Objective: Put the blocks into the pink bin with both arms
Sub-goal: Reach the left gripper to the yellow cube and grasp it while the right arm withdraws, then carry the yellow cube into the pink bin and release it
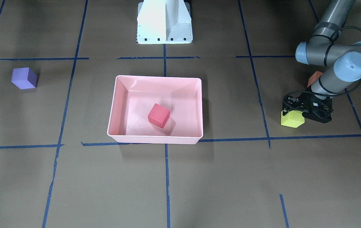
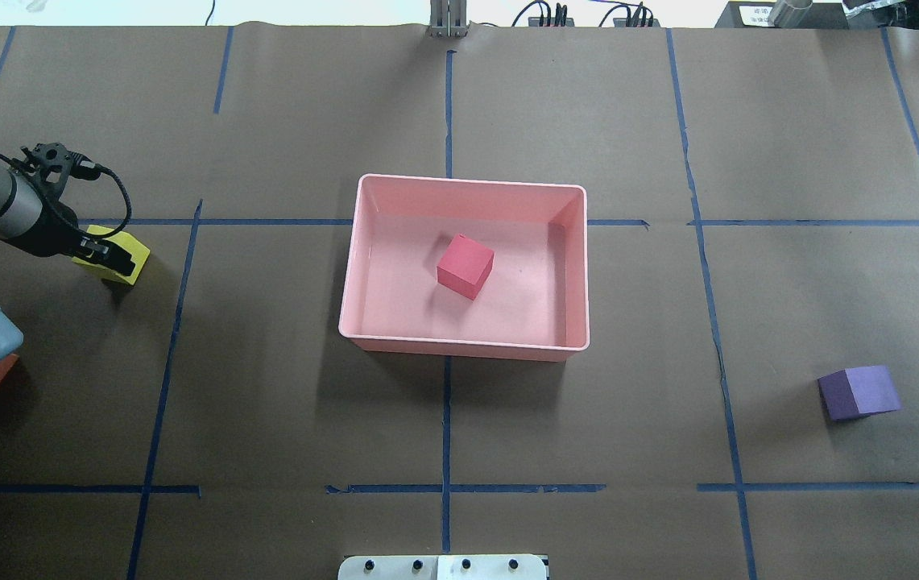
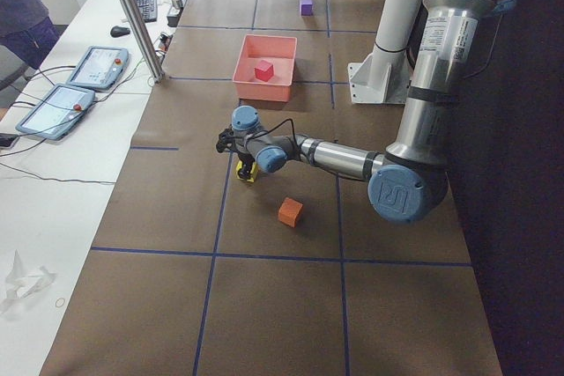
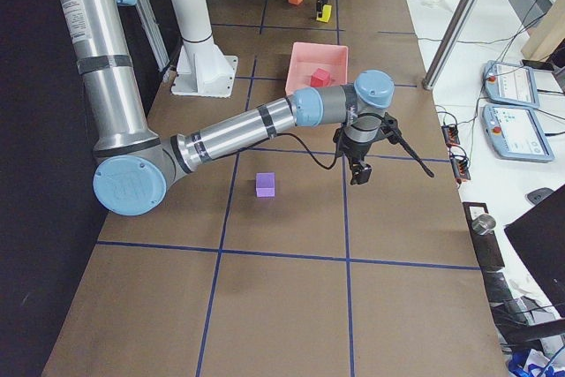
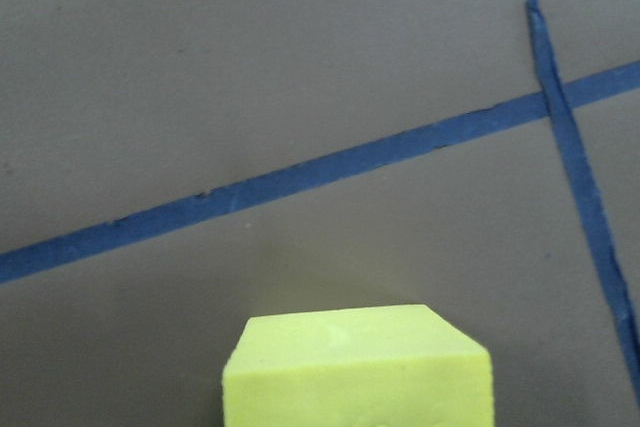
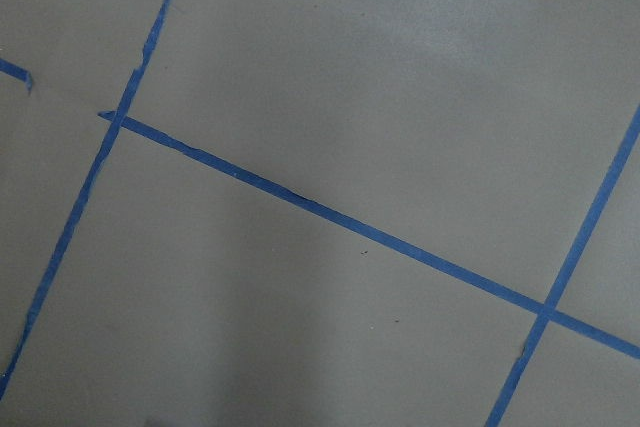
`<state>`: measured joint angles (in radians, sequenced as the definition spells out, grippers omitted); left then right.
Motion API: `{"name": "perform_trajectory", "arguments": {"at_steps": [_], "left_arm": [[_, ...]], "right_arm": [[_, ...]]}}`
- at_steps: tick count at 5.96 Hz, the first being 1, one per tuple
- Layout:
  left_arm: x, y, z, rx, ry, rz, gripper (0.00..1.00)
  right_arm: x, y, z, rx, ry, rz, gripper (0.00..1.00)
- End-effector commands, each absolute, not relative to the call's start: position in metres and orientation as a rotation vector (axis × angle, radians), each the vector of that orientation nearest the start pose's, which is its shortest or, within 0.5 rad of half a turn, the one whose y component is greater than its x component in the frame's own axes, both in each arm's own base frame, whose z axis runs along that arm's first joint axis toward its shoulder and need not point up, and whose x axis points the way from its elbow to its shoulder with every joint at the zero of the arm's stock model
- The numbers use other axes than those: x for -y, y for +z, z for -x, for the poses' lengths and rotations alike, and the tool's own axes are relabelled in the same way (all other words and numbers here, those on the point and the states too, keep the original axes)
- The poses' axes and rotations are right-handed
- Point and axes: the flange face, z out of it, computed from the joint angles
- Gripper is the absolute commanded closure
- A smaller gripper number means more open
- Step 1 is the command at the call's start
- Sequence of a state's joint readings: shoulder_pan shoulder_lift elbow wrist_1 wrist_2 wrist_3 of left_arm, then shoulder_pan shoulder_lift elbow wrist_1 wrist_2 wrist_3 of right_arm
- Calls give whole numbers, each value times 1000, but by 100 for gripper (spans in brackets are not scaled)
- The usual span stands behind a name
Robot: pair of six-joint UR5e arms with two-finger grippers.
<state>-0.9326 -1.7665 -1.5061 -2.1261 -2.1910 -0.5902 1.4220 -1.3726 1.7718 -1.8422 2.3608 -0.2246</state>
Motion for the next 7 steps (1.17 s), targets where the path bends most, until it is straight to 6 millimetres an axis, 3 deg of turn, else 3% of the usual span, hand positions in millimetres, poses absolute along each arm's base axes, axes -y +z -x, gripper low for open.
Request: {"name": "perform_trajectory", "arguments": {"at_steps": [1, 2, 3, 4, 5, 6, 7], "left_arm": [[561, 450, -307, -869, 230, -203, 58], [572, 385, -315, -883, 154, -177, 58], [581, 296, -326, -903, 40, -131, 57], [569, 217, -356, -934, -57, -68, 57], [537, 164, -418, -925, -106, -61, 57], [494, 127, -484, -903, -99, -65, 57], [490, 127, -506, -870, -125, -83, 46]], "right_arm": [[534, 507, 16, 789, -439, -139, 0], [521, 514, 14, 783, -434, -128, 0], [507, 524, 11, 783, -416, -108, 0], [504, 527, 11, 784, -413, -118, 0], [501, 520, 11, 787, -373, -113, 0], [497, 516, 11, 787, -348, -116, 0], [490, 518, 13, 794, -327, -113, 0]]}}
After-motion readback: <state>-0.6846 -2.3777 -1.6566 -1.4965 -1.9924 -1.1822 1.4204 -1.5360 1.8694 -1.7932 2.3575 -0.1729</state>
